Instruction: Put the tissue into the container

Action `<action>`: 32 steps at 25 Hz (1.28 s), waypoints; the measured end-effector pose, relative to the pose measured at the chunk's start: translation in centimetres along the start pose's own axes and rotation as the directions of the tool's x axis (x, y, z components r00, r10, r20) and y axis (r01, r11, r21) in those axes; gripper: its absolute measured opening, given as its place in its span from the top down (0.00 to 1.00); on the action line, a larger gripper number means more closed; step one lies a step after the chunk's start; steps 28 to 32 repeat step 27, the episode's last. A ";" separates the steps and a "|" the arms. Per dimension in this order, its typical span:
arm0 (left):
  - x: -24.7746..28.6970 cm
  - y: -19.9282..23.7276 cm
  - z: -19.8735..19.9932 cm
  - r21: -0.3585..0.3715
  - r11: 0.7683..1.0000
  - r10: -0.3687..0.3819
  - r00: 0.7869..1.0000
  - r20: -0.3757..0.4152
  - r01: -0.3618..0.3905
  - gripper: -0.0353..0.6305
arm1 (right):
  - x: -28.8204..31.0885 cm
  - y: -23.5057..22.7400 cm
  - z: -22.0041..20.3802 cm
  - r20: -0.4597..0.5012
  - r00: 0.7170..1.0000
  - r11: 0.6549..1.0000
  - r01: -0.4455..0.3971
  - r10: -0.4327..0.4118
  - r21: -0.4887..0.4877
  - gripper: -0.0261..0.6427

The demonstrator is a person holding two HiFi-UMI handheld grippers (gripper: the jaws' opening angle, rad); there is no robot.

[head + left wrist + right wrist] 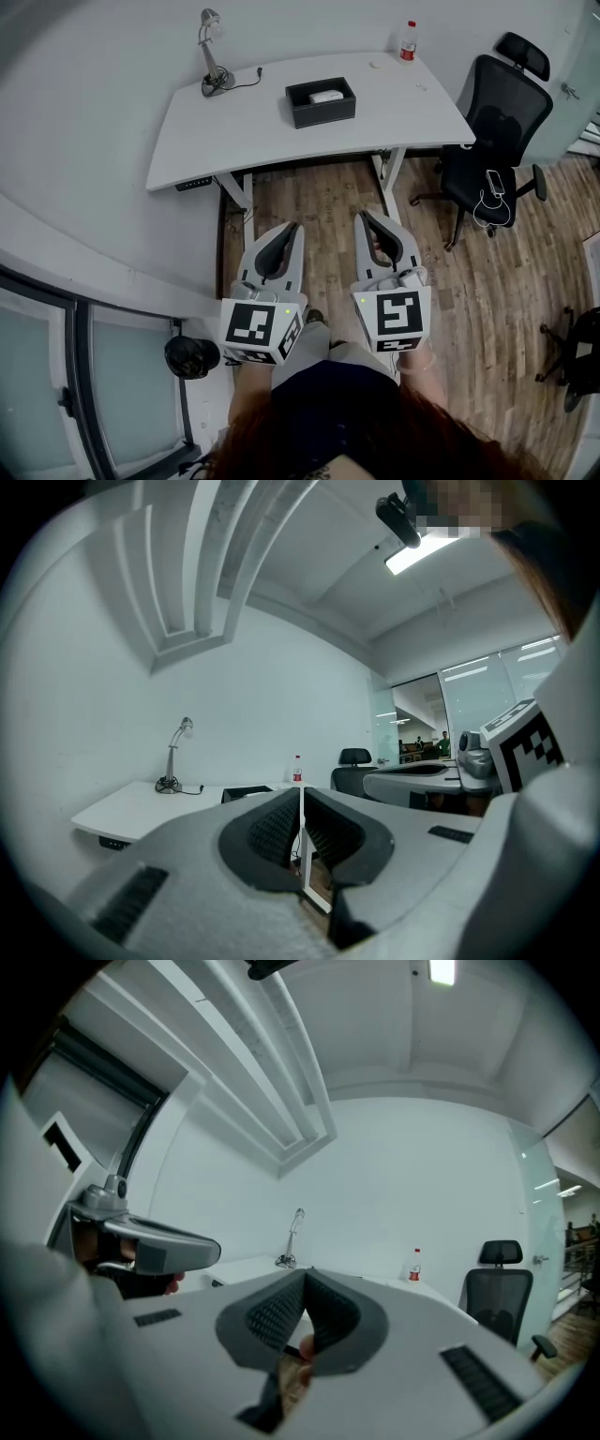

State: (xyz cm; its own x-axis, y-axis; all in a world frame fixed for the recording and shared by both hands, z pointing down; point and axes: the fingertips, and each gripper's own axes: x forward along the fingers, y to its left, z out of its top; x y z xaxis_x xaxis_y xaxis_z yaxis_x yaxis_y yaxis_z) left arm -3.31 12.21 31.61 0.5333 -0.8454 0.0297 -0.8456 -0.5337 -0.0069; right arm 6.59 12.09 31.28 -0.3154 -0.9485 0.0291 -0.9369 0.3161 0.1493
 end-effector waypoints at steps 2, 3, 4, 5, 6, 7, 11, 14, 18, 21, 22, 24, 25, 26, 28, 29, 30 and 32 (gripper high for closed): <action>-0.1 -0.5 -0.2 -0.001 1.000 -0.002 1.000 -0.007 0.002 0.89 | -0.5 -0.3 -0.1 -0.001 1.000 1.000 0.005 -0.005 0.008 0.93; -0.1 -0.7 -0.3 0.000 1.000 -0.004 1.000 -0.011 0.004 0.89 | -0.6 -0.5 -0.1 -0.001 1.000 1.000 0.008 -0.008 0.012 0.93; -0.1 -0.8 -0.3 0.001 1.000 -0.006 1.000 -0.014 0.006 0.89 | -0.8 -0.6 -0.1 -0.002 1.000 1.000 0.010 -0.010 0.013 0.93; 0.0 -1.0 -0.4 0.002 1.000 -0.008 1.000 -0.017 0.008 0.89 | -0.9 -0.8 -0.1 -0.003 1.000 1.000 0.011 -0.011 0.012 0.93; 0.0 -1.1 -0.5 0.003 1.000 -0.010 1.000 -0.019 0.010 0.89 | -1.0 -0.9 -0.1 -0.004 1.000 1.000 0.013 -0.013 0.012 0.93; 0.1 -1.2 -0.5 0.003 1.000 -0.012 1.000 -0.021 0.012 0.89 | -1.1 -1.1 -0.2 -0.004 1.000 1.000 0.014 -0.014 0.016 0.93; 0.6 -1.4 -0.7 0.008 1.000 -0.018 0.999 -0.028 0.018 0.89 | -1.0 -1.4 -0.4 0.000 1.000 0.999 0.017 -0.017 0.042 0.93; 1.1 -1.5 -0.8 0.010 1.000 -0.025 0.999 -0.034 0.025 0.89 | -0.7 -1.5 -0.6 -0.009 1.000 0.999 0.011 -0.011 0.037 0.93; 1.8 -1.3 -0.9 0.009 1.000 -0.030 0.999 -0.038 0.030 0.89 | 0.0 -1.9 -0.7 -0.008 1.000 0.999 0.012 -0.011 0.045 0.93; 2.4 -0.9 -1.1 -0.001 0.999 -0.034 0.999 -0.035 0.034 0.89 | 0.5 -2.1 -0.5 0.000 1.000 0.998 0.011 -0.011 0.055 0.93; 2.6 -0.8 -1.1 0.000 0.999 -0.035 0.999 -0.036 0.035 0.89 | 0.7 -2.1 -0.5 0.002 1.000 0.998 0.012 -0.012 0.059 0.93; 2.9 -0.5 -1.0 0.006 0.999 -0.036 0.999 -0.039 0.036 0.89 | 1.0 -2.1 -0.5 0.002 1.000 0.998 0.016 -0.016 0.060 0.93; 3.0 -0.3 -1.0 0.007 0.999 -0.036 0.999 -0.040 0.037 0.89 | 1.2 -2.1 -0.5 0.000 1.000 0.998 0.017 -0.017 0.058 0.93; 3.2 -0.1 -1.0 0.007 0.999 -0.036 0.999 -0.041 0.037 0.89 | 1.5 -2.1 -0.5 -0.001 1.000 0.998 0.018 -0.017 0.055 0.93; 3.3 0.2 -1.1 0.008 0.999 -0.037 0.998 -0.041 0.037 0.89 | 1.7 -2.0 -0.4 -0.003 1.000 0.999 0.018 -0.018 0.051 0.93; 3.3 0.2 -1.1 0.008 0.999 -0.037 0.998 -0.041 0.037 0.89 | 1.7 -2.0 -0.4 -0.003 1.000 0.999 0.018 -0.018 0.051 0.93; 3.3 0.2 -1.1 0.008 0.999 -0.037 0.998 -0.041 0.037 0.89 | 1.7 -2.0 -0.4 -0.003 1.000 0.999 0.018 -0.018 0.051 0.93; 3.3 0.2 -1.1 0.008 0.999 -0.037 0.998 -0.041 0.037 0.89 | 1.7 -2.0 -0.4 -0.003 1.000 0.999 0.018 -0.018 0.051 0.93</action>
